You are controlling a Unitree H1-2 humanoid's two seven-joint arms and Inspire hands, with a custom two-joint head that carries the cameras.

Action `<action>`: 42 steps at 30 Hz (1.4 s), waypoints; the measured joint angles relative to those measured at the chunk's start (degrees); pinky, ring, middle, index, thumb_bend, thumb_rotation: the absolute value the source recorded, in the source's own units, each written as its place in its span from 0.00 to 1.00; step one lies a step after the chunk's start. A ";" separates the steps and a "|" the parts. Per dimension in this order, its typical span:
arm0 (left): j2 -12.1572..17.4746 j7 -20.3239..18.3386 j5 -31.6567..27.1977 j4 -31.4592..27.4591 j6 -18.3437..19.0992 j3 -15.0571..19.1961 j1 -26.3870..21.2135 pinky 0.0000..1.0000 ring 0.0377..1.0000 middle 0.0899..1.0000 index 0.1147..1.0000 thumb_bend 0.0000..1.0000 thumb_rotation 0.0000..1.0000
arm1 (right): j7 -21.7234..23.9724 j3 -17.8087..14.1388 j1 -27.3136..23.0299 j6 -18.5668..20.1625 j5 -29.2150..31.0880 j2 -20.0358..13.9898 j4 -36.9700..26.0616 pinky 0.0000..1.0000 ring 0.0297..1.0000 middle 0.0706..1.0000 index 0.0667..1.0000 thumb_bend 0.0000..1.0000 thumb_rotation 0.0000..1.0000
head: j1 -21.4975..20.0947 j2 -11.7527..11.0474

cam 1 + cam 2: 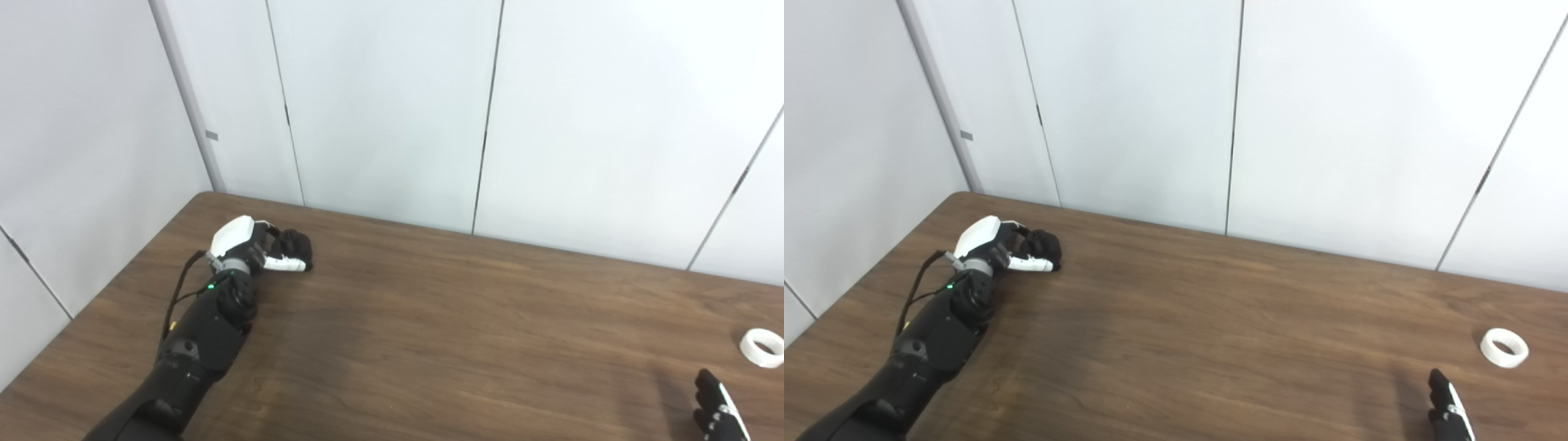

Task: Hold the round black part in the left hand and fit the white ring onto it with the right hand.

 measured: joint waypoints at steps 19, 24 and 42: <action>0.33 -0.33 -0.01 -0.16 -0.35 -0.22 -0.06 1.00 0.98 0.90 0.65 0.86 0.21 | -0.33 0.00 0.06 0.09 -0.02 0.01 -0.09 1.00 1.00 0.98 0.96 0.53 1.00 | -0.09 0.35; -0.17 -0.33 -2.84 -0.13 -1.35 2.35 -0.05 1.00 0.98 0.87 0.46 0.60 0.08 | -0.36 0.00 0.08 0.08 0.00 0.01 -0.10 1.00 1.00 0.98 0.97 0.53 1.00 | 0.00 0.44; -0.64 1.54 -4.13 -0.29 -4.60 2.40 0.54 0.83 0.85 0.74 0.42 0.52 0.04 | -0.43 0.04 0.18 0.17 0.09 0.00 -0.26 1.00 1.00 0.98 0.97 0.52 1.00 | -0.09 0.70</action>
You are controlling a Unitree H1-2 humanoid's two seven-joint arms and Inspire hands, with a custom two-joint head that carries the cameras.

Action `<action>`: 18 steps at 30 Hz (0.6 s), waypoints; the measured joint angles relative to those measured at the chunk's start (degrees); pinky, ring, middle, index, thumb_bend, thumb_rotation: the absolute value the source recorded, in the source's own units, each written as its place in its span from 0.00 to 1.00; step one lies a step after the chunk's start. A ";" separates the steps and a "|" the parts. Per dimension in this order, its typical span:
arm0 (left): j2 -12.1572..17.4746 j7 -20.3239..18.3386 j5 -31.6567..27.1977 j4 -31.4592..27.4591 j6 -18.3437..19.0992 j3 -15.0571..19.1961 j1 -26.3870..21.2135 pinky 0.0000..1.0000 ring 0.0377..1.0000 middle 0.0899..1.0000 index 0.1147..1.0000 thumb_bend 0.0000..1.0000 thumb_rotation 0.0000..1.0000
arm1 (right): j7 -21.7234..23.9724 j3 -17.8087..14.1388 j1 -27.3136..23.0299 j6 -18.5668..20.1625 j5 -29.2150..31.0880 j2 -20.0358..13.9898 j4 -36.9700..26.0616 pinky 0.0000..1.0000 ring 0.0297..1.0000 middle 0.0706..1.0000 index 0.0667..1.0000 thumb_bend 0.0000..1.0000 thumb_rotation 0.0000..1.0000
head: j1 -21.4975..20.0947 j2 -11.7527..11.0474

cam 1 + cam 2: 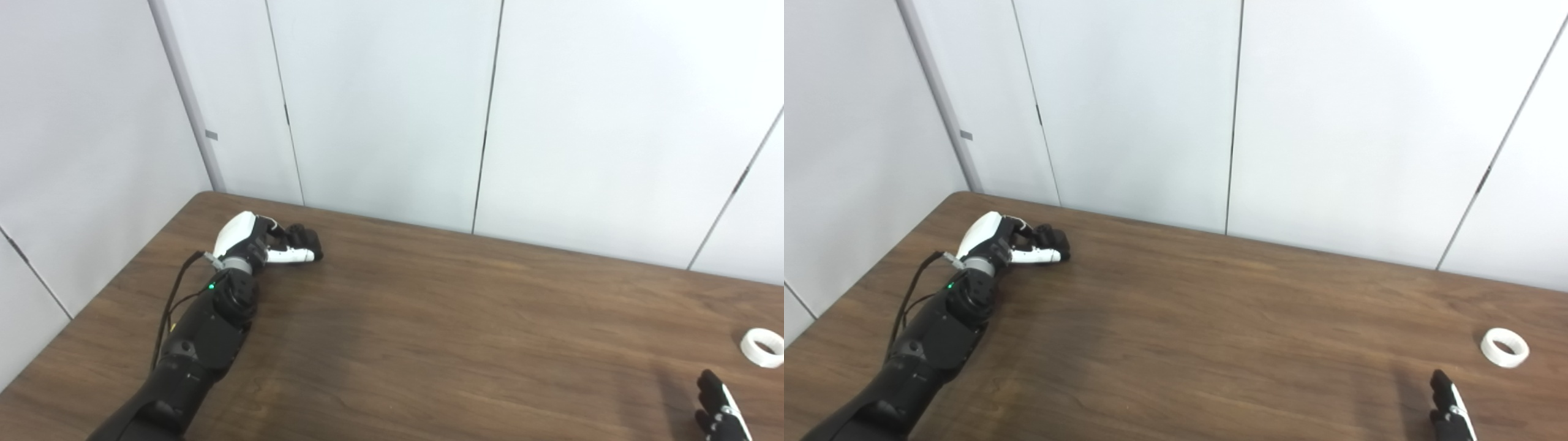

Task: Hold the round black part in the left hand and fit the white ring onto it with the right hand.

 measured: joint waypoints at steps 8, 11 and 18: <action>0.08 0.43 -0.13 -4.37 -1.94 0.50 2.24 0.83 0.88 0.79 0.42 0.52 0.04 | -0.10 0.14 -0.02 -0.01 -0.12 0.01 0.00 1.00 0.99 0.97 0.96 0.50 1.00 | -0.44 0.09; 0.01 0.08 -0.12 -7.75 -1.60 0.64 4.19 0.85 0.91 0.79 0.42 0.52 0.04 | -0.39 0.16 -0.01 -0.01 -0.19 0.01 0.00 1.00 0.99 0.96 0.96 0.50 1.00 | -0.88 0.26; -0.16 -1.13 0.69 -16.58 -0.15 0.13 7.25 0.87 0.92 0.77 0.42 0.52 0.04 | -0.80 0.70 0.06 0.97 -0.54 0.10 -0.31 1.00 1.00 0.97 0.96 0.51 1.00 | -2.19 0.79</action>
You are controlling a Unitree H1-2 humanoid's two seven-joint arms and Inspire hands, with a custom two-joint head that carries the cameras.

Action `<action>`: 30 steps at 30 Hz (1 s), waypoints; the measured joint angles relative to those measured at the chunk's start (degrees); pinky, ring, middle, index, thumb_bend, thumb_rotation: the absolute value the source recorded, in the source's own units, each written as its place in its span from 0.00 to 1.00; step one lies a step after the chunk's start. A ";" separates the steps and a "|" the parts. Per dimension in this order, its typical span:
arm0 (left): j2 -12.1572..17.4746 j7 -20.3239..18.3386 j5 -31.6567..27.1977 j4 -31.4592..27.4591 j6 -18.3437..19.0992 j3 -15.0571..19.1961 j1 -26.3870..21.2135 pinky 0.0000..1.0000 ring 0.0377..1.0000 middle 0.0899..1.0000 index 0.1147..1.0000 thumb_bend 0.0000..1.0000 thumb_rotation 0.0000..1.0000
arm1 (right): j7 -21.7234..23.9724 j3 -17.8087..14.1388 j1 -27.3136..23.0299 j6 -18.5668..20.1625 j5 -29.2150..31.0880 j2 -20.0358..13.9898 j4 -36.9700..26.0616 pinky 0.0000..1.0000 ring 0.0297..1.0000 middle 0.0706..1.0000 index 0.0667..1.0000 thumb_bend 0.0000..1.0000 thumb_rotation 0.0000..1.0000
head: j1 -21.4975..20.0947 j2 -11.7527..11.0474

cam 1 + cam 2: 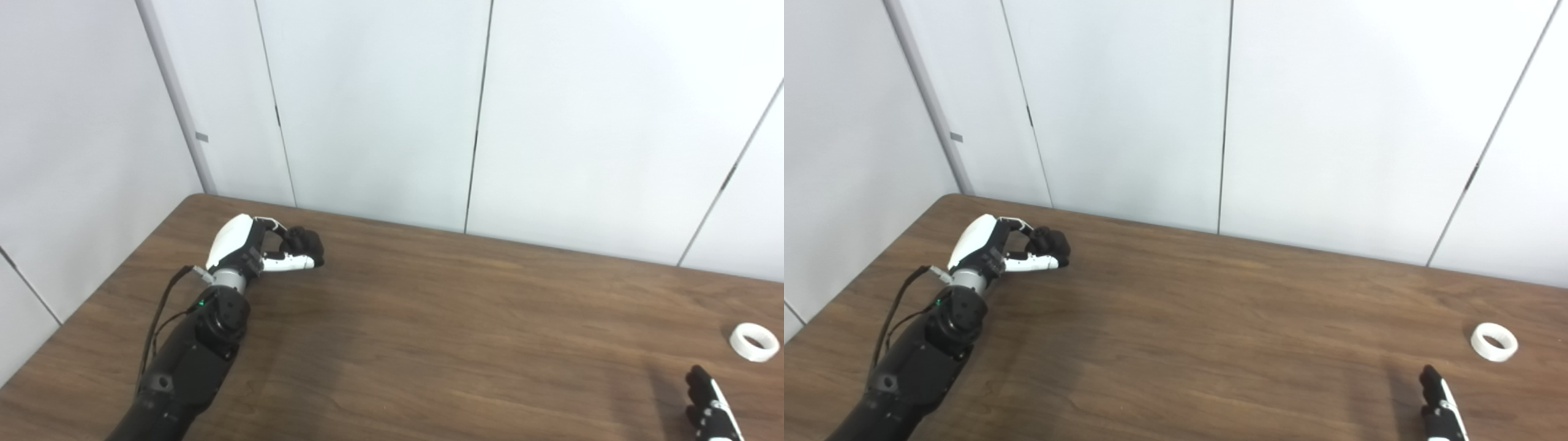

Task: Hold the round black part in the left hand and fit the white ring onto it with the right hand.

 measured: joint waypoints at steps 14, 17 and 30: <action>-1.97 -7.25 6.79 -21.50 3.11 -6.31 7.92 1.00 0.92 0.79 0.42 0.52 0.05 | -1.76 1.33 0.08 1.10 -2.45 0.23 -0.86 1.00 0.98 0.96 0.96 0.39 1.00 | -2.64 0.79; -4.06 -7.33 10.13 -24.43 2.77 -8.66 9.23 1.00 0.92 0.79 0.42 0.52 0.05 | -2.15 1.84 0.08 1.28 -2.92 0.30 -1.06 1.00 0.98 0.96 0.96 0.38 1.00 | -3.17 0.97; -9.89 -9.34 18.06 -32.25 -1.93 -15.45 15.02 1.00 0.92 0.79 0.42 0.52 0.06 | -2.71 2.91 0.07 2.76 -3.79 0.57 -2.09 1.00 0.98 0.96 0.95 0.43 1.00 | -7.12 3.95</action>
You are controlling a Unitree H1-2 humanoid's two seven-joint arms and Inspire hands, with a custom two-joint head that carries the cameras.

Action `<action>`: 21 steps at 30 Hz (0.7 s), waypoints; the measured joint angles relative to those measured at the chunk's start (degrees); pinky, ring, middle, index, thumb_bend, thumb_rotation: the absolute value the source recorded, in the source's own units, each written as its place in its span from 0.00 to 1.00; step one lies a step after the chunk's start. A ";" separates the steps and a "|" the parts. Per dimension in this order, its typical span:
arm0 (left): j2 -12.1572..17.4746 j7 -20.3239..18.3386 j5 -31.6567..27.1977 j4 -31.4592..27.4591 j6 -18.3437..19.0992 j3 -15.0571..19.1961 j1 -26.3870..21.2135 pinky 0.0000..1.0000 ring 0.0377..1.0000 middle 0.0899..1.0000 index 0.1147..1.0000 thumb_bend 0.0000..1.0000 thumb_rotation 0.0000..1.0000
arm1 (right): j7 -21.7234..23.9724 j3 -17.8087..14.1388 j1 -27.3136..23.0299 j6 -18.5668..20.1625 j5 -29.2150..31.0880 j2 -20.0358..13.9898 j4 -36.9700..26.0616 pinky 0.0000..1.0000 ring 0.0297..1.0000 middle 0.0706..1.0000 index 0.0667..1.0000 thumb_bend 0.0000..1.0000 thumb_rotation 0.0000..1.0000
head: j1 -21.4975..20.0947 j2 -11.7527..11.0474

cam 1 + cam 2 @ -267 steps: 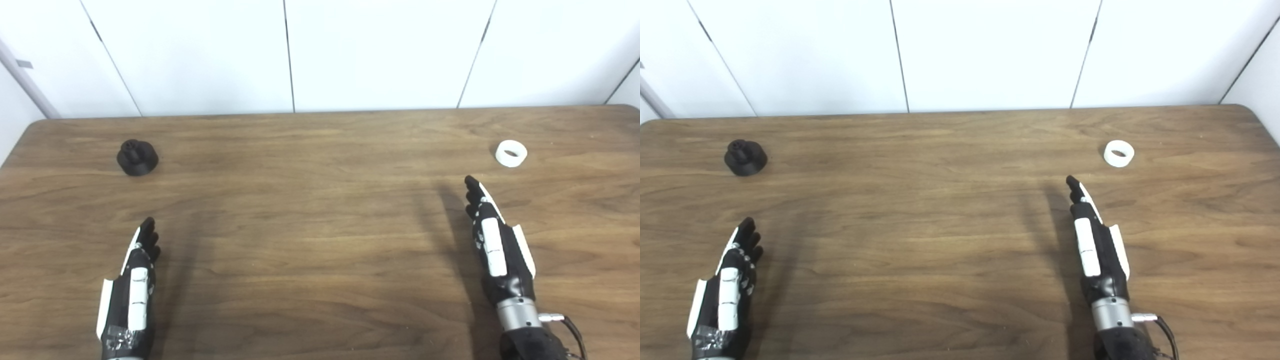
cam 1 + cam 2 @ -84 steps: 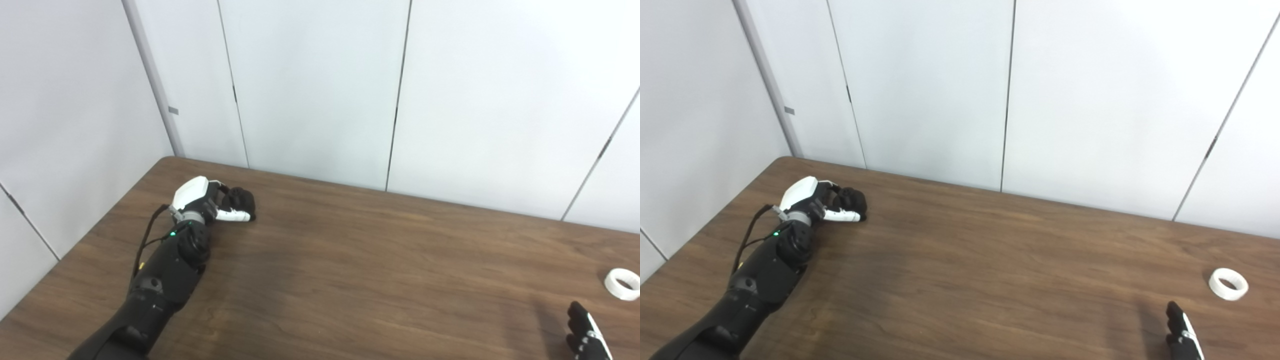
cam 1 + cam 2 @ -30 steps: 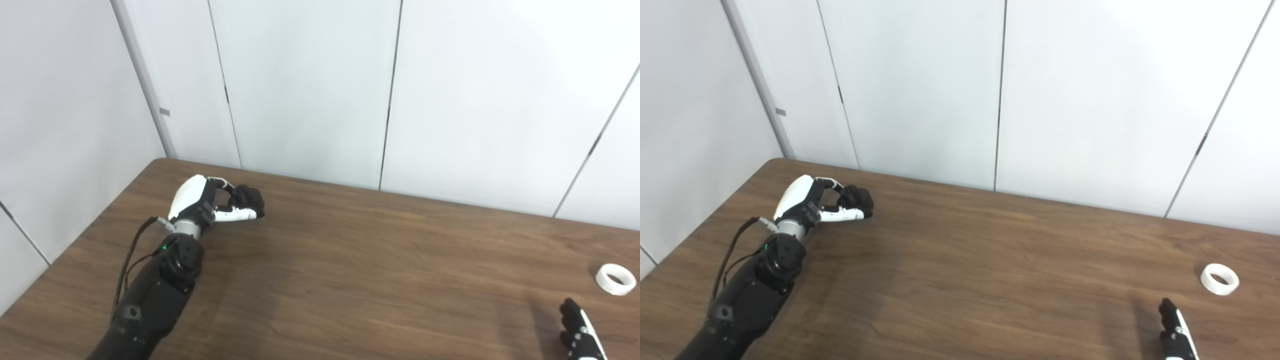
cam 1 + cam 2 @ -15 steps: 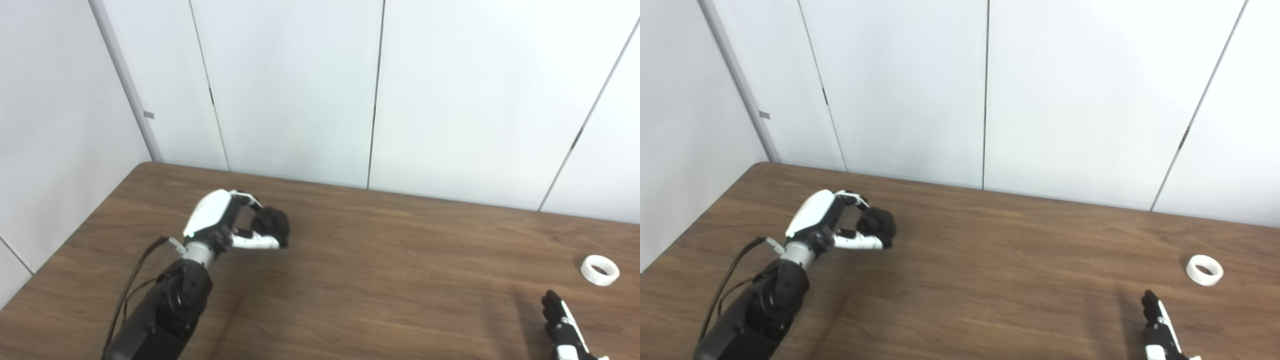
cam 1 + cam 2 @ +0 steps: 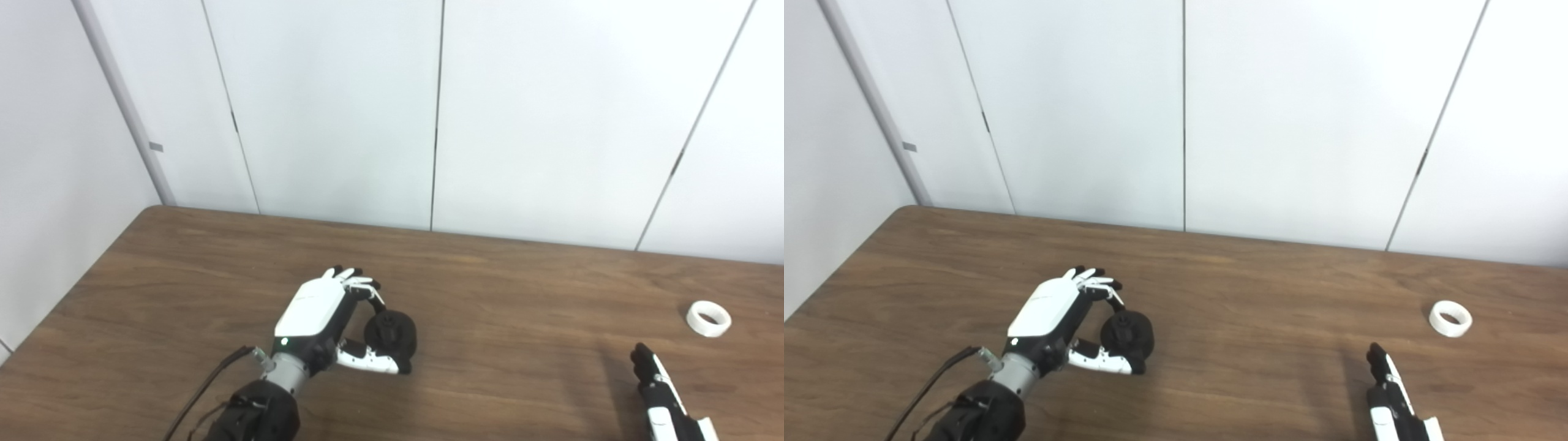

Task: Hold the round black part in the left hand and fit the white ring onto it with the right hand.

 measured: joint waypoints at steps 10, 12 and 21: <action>-3.46 -1.88 4.10 -3.26 -4.53 -2.89 4.91 1.00 0.93 0.79 0.42 0.52 0.06 | -0.73 1.34 -0.01 1.06 -0.04 0.30 -1.29 1.00 0.97 0.95 0.94 0.47 0.99 | -4.48 3.43; -3.57 -2.14 4.35 -3.26 -4.84 -2.99 5.64 1.00 0.93 0.79 0.42 0.52 0.06 | -1.09 1.76 0.00 1.69 -0.19 0.42 -2.10 1.00 0.97 0.95 0.94 0.47 0.99 | -5.54 4.48; -4.15 -3.48 6.49 -3.26 -7.98 -4.13 8.21 1.00 0.92 0.78 0.42 0.52 0.06 | -2.65 3.35 -0.10 3.55 -1.13 0.84 -4.07 1.00 0.97 0.94 0.93 0.53 0.99 | -8.26 7.65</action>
